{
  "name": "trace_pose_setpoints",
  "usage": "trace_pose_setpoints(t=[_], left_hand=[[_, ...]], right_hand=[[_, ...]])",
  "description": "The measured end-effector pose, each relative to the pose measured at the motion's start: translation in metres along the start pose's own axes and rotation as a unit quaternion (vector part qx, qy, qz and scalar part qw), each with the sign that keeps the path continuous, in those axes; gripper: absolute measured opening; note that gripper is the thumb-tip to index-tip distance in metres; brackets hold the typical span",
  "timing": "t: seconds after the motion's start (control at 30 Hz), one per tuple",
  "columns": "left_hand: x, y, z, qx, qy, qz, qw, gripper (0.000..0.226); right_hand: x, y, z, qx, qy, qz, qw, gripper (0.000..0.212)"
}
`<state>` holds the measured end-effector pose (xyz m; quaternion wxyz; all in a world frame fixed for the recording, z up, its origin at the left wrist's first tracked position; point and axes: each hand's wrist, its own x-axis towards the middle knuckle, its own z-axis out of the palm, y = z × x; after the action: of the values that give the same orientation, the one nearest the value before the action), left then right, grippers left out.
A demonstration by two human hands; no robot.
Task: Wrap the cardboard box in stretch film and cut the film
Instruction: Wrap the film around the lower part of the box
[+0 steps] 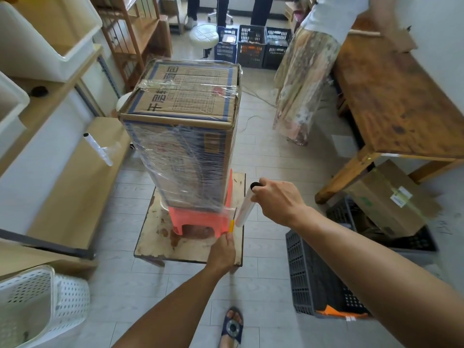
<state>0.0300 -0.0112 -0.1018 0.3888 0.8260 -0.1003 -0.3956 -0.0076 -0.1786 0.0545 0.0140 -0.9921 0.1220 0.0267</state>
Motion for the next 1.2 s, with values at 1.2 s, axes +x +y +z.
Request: trace_pose_setpoints(t=[1.2], left_hand=[[0.036,-0.004,0.026,-0.037,-0.006,-0.018,0.999,0.039]], right_hand=[[0.004,0.011,-0.004,0.002,0.013,-0.055,0.998,0.013]])
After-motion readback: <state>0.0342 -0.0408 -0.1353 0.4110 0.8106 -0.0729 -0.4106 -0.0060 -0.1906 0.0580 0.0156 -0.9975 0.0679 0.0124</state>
